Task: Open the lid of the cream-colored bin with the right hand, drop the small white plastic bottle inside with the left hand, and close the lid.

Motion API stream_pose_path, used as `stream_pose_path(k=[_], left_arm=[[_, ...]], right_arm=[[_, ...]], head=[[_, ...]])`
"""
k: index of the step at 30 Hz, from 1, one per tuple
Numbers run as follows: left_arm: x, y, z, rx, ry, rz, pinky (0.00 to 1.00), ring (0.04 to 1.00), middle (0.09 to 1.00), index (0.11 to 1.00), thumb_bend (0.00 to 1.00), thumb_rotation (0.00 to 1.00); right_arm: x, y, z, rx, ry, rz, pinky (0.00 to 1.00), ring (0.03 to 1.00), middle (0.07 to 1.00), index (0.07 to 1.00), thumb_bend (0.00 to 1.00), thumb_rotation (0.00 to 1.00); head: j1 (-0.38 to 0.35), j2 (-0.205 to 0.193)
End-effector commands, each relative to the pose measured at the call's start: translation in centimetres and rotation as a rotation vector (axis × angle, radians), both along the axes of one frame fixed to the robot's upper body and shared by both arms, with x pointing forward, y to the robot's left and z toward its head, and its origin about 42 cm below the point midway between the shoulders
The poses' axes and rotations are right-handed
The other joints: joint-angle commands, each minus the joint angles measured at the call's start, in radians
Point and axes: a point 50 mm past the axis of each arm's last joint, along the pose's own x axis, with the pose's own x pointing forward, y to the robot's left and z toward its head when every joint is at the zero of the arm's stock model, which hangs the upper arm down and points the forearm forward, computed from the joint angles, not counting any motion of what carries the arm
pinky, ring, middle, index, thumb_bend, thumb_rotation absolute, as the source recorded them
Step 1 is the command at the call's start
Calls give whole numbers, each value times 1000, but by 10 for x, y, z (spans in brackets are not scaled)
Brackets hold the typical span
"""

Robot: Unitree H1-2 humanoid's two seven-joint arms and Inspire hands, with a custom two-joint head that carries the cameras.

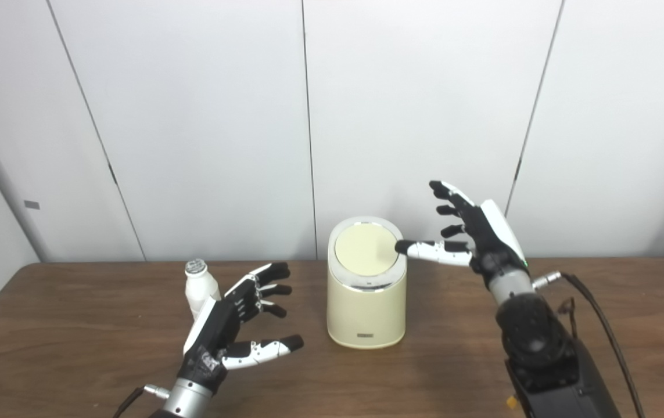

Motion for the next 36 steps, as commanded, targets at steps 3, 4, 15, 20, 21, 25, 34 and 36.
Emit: stream_pose_path(k=[3,4,15,20,21,25,34,36], left_arm=[[7,-2,17,3,-72,-12,603,759,840,845,752,65],[7,-2,17,7,-71,-9,603,757,841,844,751,64],[7,-5,19,21,-72,-16,584,757,847,846,748,25],[7,-8,19,29,-74,-18,574,756,847,848,754,13],[7,-8,19,31,-74,-19,575,755,848,850,751,9],[7,-9,21,38,-76,-29,581,758,853,854,753,17],[7,-10,22,37,-81,-34,582,757,852,849,752,9],[7,-10,22,36,-80,-35,581,756,852,849,752,14]], right_arm=[[6,11,34,-40,-75,12,595,803,890,894,836,430],[7,13,35,-42,-73,14,598,806,895,894,834,427],[12,33,42,-66,-71,43,651,832,912,899,859,368],[14,37,40,-97,-68,41,666,842,904,894,902,358],[14,37,40,-100,-67,41,670,851,908,893,908,357],[14,40,37,-113,-57,48,673,857,908,897,916,362],[14,45,31,-148,-42,47,690,857,904,897,927,342],[14,46,31,-154,-40,48,701,860,906,898,924,339]], head=[[-1,2],[1,2],[2,5],[2,6],[0,6],[3,9],[2,10],[4,12]])
